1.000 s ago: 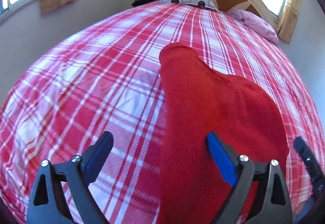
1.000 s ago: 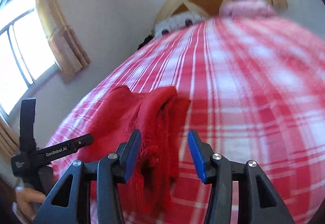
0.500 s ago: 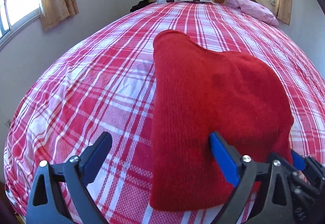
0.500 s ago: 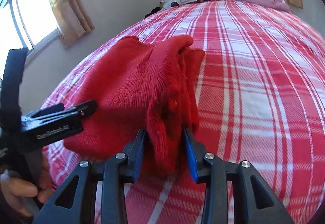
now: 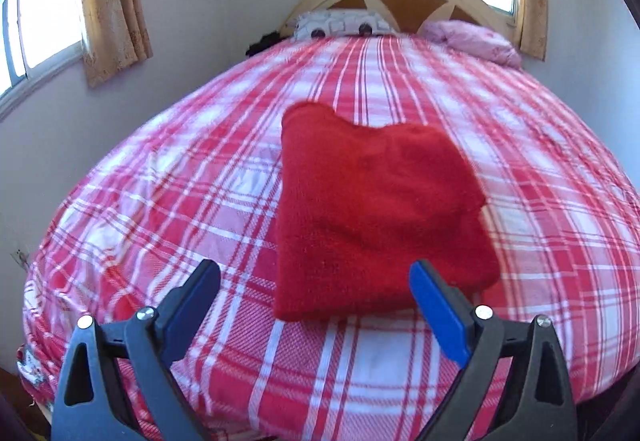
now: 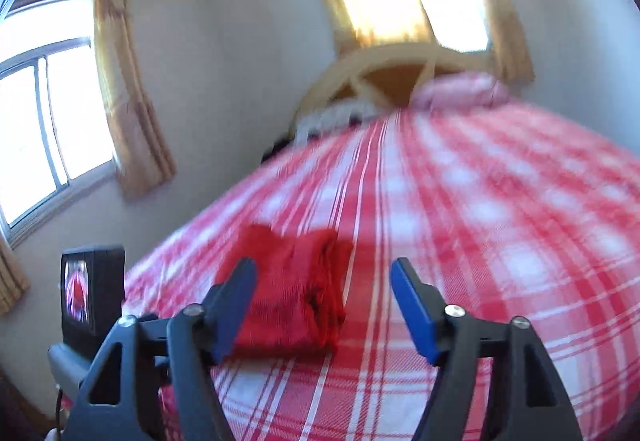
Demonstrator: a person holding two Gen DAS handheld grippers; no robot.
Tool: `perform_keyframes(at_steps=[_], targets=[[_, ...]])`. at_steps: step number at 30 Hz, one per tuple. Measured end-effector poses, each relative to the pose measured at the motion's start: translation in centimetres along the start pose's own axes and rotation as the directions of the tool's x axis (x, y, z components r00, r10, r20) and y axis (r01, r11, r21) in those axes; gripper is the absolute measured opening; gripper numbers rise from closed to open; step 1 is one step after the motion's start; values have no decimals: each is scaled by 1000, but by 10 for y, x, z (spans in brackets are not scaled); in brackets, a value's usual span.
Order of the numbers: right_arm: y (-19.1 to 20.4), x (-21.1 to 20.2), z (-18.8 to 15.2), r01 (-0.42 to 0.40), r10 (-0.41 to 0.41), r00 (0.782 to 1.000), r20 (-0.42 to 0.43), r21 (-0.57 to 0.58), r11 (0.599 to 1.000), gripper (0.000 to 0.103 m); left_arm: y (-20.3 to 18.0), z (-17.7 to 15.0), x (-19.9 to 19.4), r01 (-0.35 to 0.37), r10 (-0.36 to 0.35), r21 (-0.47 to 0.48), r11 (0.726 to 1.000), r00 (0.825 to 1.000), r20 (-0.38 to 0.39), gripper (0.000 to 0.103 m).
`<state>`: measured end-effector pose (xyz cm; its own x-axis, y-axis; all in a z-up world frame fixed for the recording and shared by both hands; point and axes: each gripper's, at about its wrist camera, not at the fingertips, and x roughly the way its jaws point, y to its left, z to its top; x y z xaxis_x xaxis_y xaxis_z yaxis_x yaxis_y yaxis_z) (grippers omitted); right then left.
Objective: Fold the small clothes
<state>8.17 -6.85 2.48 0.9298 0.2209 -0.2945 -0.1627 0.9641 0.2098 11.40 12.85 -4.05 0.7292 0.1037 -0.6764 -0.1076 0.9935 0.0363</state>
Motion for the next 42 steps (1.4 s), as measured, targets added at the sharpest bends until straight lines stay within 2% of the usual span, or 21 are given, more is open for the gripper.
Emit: perform_keyframes(at_steps=[3, 6, 9, 12, 15, 18, 22, 25, 30, 36, 42], targets=[[9, -23, 11, 12, -10, 998, 69, -39, 999, 75, 2, 1, -28, -1, 1, -1, 1000, 999, 50, 103], [21, -47, 19, 49, -37, 990, 138, -83, 995, 76, 6, 0, -50, -25, 25, -3, 1000, 994, 110, 103], [34, -66, 19, 82, -55, 981, 186, -144, 986, 84, 11, -3, -73, -53, 52, 1, 999, 983, 178, 103], [46, -79, 10, 132, -78, 965, 249, -210, 969, 85, 14, -9, -92, -80, 79, -6, 997, 966, 246, 103], [52, -83, 0, 155, -99, 968, 232, -237, 959, 86, 14, -16, -106, -78, 72, 9, 997, 952, 298, 103], [51, -78, -8, 176, -136, 975, 177, -234, 956, 86, 8, -23, -113, -93, 80, 22, 995, 940, 333, 103], [44, -74, -17, 168, -150, 984, 98, -213, 963, 86, 0, -26, -115, -78, 68, 17, 997, 944, 323, 103], [42, -77, -19, 173, -158, 984, 87, -209, 962, 86, -5, -28, -119, -51, 44, 17, 999, 951, 307, 103], [43, -88, -12, 168, -151, 983, 106, -186, 968, 86, -10, -28, -128, -62, 55, 14, 998, 952, 300, 103], [51, -91, 8, 133, -110, 983, 149, -157, 978, 86, -7, -27, -137, -85, 82, -4, 996, 944, 319, 103], [53, -92, 8, 116, -94, 984, 149, -145, 983, 86, -2, -26, -139, -72, 74, -16, 997, 945, 319, 103]])
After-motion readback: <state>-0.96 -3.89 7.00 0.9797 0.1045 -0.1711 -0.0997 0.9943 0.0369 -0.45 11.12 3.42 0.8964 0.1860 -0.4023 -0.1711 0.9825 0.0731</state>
